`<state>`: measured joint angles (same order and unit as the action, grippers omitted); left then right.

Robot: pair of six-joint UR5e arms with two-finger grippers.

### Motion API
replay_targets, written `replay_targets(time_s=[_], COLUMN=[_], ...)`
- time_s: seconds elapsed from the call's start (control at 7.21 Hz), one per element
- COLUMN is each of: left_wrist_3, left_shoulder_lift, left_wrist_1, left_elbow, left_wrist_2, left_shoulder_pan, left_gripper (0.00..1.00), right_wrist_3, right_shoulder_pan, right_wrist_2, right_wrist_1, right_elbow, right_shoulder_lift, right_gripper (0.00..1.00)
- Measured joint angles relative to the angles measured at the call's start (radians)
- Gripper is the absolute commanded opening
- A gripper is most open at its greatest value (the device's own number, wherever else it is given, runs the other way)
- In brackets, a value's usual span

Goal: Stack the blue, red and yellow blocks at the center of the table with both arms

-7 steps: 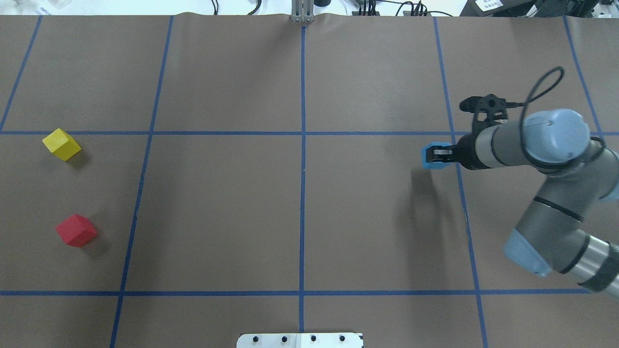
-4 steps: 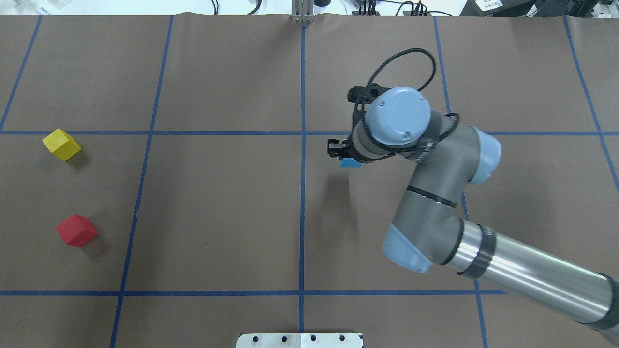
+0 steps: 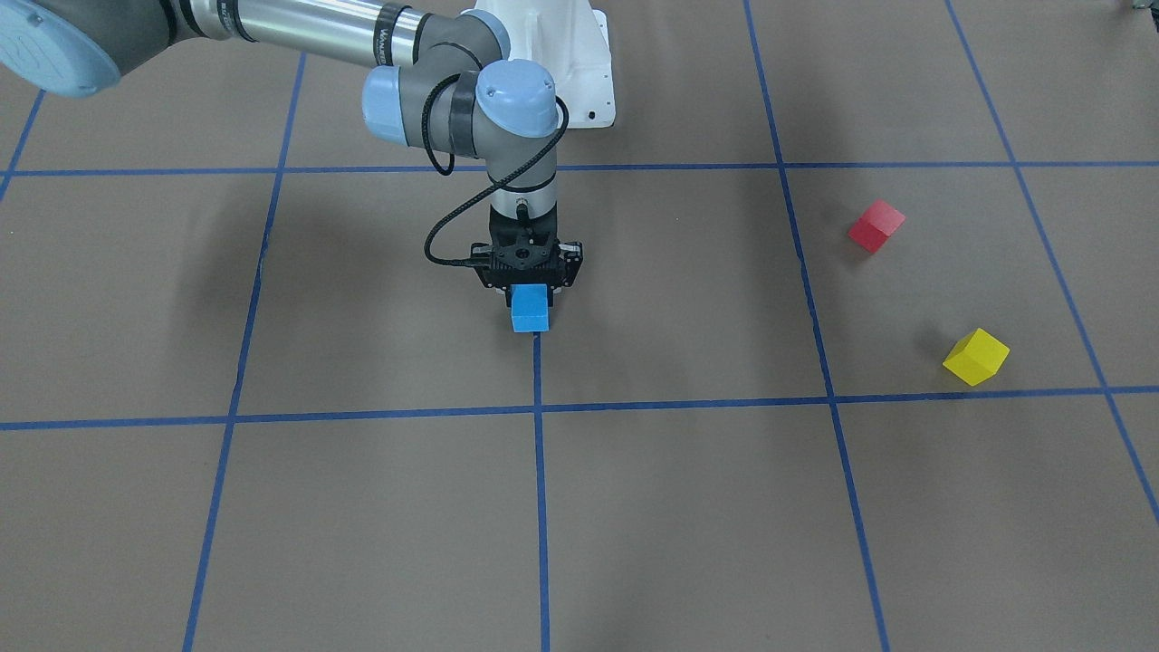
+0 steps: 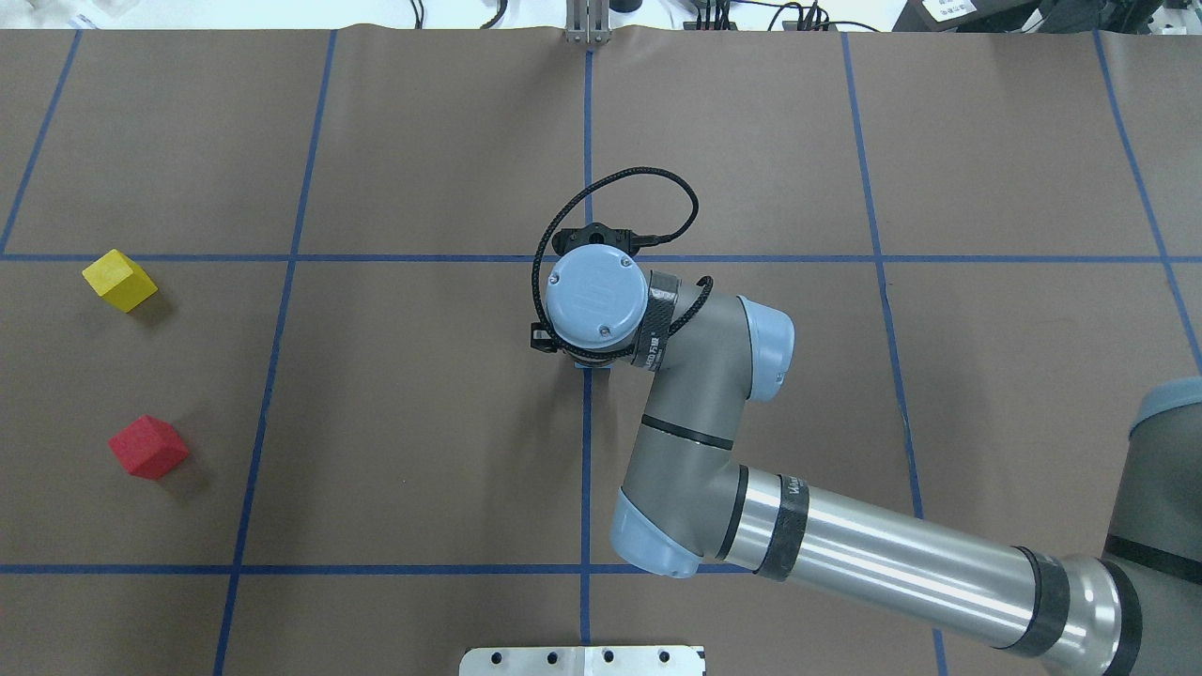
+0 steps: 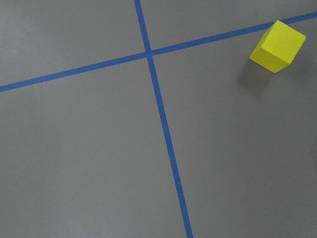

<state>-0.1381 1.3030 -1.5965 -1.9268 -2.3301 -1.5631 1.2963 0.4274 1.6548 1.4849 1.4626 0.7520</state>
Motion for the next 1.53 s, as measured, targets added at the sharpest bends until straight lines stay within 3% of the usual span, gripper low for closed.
replay_targets(time_s=[0.28, 0.55, 0.97, 1.25, 1.53], left_wrist_3=[0.000, 0.002, 0.045, 0.309, 0.511], left_shoulder_lift=[0.001, 0.020, 0.143, 0.208, 0.212], left_wrist_1=[0.000, -0.040, -0.325, -0.474, -0.673], left_elbow=[0.000, -0.003, 0.038, 0.045, 0.046], left_wrist_2=[0.000, -0.001, -0.012, -0.034, -0.017], left_shoulder_pan=[0.000, 0.001, 0.058, 0.189, 0.379], left_gripper=[1.00, 1.00, 1.00, 1.00, 1.00], right_wrist_3=[0.041, 0.046, -0.166, -0.460, -0.713], right_shoulder_pan=[-0.017, 0.039, 0.336, 0.543, 0.726], right_wrist_2=[0.002, 0.038, 0.283, 0.406, 0.506], right_wrist_1=[-0.017, -0.018, 0.088, 0.122, 0.125], right_elbow=[0.000, 0.029, 0.209, 0.281, 0.286], right_shoulder_lift=[-0.001, 0.011, 0.152, 0.274, 0.385], right_gripper=[0.99, 1.00, 1.00, 1.00, 1.00])
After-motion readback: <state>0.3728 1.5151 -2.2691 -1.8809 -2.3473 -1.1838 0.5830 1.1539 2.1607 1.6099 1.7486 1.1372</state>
